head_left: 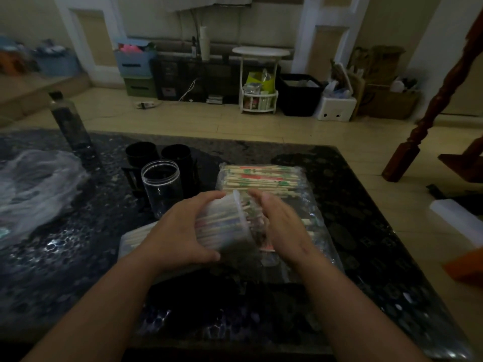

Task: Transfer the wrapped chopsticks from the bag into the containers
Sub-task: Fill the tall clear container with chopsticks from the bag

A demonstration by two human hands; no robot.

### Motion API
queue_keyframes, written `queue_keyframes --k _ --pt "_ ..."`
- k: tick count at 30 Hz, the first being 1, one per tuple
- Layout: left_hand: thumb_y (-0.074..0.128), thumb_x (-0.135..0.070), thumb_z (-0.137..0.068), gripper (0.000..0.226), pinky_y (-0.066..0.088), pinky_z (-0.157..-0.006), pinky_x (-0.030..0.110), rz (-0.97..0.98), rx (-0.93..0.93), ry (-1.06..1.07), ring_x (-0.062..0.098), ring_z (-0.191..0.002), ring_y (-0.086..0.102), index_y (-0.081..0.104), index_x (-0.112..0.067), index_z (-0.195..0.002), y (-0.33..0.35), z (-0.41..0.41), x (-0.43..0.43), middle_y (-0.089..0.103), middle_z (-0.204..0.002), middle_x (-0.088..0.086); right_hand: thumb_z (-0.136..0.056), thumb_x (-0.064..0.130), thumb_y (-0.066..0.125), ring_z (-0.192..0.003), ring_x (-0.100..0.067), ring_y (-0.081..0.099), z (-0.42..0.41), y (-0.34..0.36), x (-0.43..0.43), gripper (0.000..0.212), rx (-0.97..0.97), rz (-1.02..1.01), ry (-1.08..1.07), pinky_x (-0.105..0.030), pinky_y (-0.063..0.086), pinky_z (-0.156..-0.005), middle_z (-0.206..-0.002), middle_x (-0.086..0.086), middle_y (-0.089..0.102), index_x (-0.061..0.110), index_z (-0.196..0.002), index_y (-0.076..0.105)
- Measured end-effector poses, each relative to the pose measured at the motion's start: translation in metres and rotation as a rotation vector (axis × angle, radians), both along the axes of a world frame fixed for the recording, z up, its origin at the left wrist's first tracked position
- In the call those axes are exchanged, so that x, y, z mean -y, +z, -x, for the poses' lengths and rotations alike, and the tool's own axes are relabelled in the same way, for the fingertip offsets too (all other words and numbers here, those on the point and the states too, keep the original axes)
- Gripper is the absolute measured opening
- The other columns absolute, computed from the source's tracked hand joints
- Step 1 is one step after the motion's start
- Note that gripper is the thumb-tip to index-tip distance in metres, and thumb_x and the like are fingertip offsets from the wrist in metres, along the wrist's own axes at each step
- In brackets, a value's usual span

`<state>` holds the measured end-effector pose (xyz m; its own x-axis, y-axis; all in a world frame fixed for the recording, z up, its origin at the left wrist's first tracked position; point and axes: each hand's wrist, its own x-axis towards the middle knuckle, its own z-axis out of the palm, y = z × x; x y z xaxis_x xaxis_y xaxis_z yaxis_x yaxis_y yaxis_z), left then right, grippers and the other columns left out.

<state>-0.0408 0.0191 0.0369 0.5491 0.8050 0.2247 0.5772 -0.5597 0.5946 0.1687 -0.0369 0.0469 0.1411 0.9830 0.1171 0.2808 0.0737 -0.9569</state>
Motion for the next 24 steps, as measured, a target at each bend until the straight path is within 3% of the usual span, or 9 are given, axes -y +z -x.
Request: queue_keyframes --k 3,5,8,11,14,16,19,24 --pt "0.083 -0.049 -0.044 0.102 0.046 -0.096 0.034 -0.026 0.053 0.012 0.003 -0.114 0.051 0.034 -0.059 -0.133 0.002 0.002 -0.002 0.05 -0.129 -0.019 -0.096 0.029 0.05 -0.087 -0.013 0.064 -0.015 -0.009 -0.008 0.021 0.091 -0.015 -0.256 -0.039 0.053 -0.081 -0.087 0.008 0.069 0.027 -0.086 0.068" --pt "0.082 -0.048 -0.043 0.1 0.044 -0.096 0.029 -0.045 0.088 0.019 0.0 -0.113 0.051 0.034 -0.062 -0.129 0.003 0.003 -0.003 0.051 -0.127 -0.022 -0.094 0.024 0.054 -0.079 -0.022 0.065 -0.026 -0.012 -0.009 0.02 0.226 0.087 -0.282 -0.048 0.055 -0.077 -0.079 0.001 0.068 0.022 -0.077 0.064" --pt "0.083 -0.047 -0.043 0.098 0.041 -0.091 0.021 -0.051 0.116 0.027 -0.007 -0.112 0.048 0.033 -0.067 -0.125 0.004 0.006 -0.004 0.048 -0.124 -0.031 -0.095 0.025 0.057 -0.076 -0.025 0.067 -0.034 -0.014 -0.005 0.019 0.391 0.317 -0.155 -0.048 0.057 -0.076 -0.079 -0.002 0.068 0.023 -0.076 0.059" --pt "0.082 -0.049 -0.042 0.097 0.037 -0.088 0.01 -0.059 0.134 0.036 -0.015 -0.11 0.047 0.033 -0.07 -0.122 0.006 0.007 -0.004 0.043 -0.122 -0.043 -0.094 0.028 0.058 -0.082 -0.028 0.068 -0.032 -0.018 -0.001 0.02 0.687 0.528 0.049 -0.033 0.055 -0.075 -0.092 -0.009 0.071 0.021 -0.075 0.056" --pt "0.081 -0.05 -0.042 0.096 0.032 -0.086 -0.002 -0.07 0.158 0.041 -0.024 -0.11 0.043 0.032 -0.072 -0.121 0.008 0.007 -0.003 0.041 -0.12 -0.05 -0.095 0.028 0.055 -0.1 -0.029 0.066 -0.025 -0.03 0.005 0.02 0.886 0.702 0.163 -0.027 0.047 -0.081 -0.111 -0.015 0.069 0.013 -0.099 0.069" --pt "0.08 -0.049 -0.042 0.095 0.029 -0.085 -0.005 -0.065 0.171 0.037 -0.027 -0.11 0.04 0.032 -0.073 -0.121 0.009 0.007 -0.003 0.038 -0.12 -0.053 -0.095 0.03 0.054 -0.112 -0.031 0.062 -0.023 -0.045 0.007 0.035 0.911 0.789 0.137 -0.03 0.047 -0.089 -0.122 -0.017 0.064 0.005 -0.117 0.065" --pt "0.081 -0.048 -0.043 0.095 0.028 -0.083 -0.006 -0.048 0.179 0.033 -0.028 -0.109 0.04 0.033 -0.072 -0.121 0.01 0.008 -0.002 0.037 -0.118 -0.054 -0.092 0.044 0.054 -0.114 -0.029 0.06 -0.021 -0.068 0.006 0.047 0.816 0.849 0.079 -0.034 0.046 -0.095 -0.127 -0.012 0.062 0.011 -0.124 0.062" --pt "0.082 -0.046 -0.043 0.095 0.027 -0.083 -0.007 -0.041 0.181 0.032 -0.029 -0.108 0.039 0.034 -0.072 -0.12 0.01 0.008 -0.003 0.037 -0.117 -0.056 -0.091 0.055 0.051 -0.104 -0.026 0.063 -0.014 -0.083 -0.006 0.039 0.603 0.629 -0.057 -0.032 0.047 -0.085 -0.113 -0.006 0.068 0.02 -0.101 0.063"
